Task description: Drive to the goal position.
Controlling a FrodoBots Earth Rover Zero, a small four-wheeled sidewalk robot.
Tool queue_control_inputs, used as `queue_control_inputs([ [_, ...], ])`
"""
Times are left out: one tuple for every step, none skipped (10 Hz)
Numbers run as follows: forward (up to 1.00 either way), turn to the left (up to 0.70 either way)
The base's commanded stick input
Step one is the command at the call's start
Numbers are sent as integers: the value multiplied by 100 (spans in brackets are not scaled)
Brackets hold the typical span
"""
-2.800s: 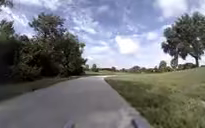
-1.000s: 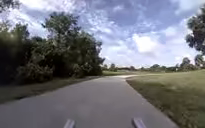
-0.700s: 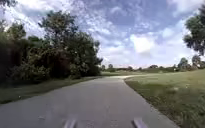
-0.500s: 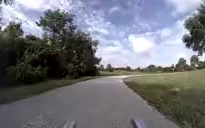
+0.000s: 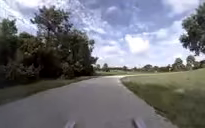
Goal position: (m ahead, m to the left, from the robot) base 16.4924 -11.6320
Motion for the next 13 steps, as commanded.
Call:
queue_control_inputs([
  [69, 3],
  [69, 3],
  [69, 3],
  [69, 3],
  [69, 3],
  [69, 3],
  [69, 3],
  [69, 3],
  [69, 3],
  [69, 13],
  [69, 23],
  [69, 34],
  [69, 34],
])
